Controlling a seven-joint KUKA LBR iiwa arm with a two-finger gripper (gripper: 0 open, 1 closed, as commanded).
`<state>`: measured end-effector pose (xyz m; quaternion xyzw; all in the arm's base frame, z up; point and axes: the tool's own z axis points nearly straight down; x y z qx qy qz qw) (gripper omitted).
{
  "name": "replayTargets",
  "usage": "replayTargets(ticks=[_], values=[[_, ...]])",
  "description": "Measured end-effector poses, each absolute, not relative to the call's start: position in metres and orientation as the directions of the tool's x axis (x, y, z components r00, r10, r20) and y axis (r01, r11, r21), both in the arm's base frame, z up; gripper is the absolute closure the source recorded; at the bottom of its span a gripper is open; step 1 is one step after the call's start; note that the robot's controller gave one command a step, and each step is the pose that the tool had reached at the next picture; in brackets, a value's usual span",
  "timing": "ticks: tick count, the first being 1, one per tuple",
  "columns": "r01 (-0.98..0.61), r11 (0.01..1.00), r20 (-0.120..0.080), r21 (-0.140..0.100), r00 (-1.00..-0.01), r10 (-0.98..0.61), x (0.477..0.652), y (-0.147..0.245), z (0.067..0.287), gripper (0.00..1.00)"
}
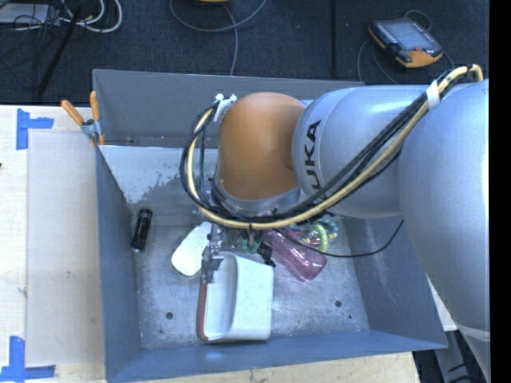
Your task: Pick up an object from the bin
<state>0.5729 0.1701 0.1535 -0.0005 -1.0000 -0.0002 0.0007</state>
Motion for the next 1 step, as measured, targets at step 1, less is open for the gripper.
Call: replayTargets(ticks=[1], values=[[-0.106, 0.994, -0.008, 0.001, -0.994, -0.106, 0.5906, 0.1694, 0.1253, 0.0]])
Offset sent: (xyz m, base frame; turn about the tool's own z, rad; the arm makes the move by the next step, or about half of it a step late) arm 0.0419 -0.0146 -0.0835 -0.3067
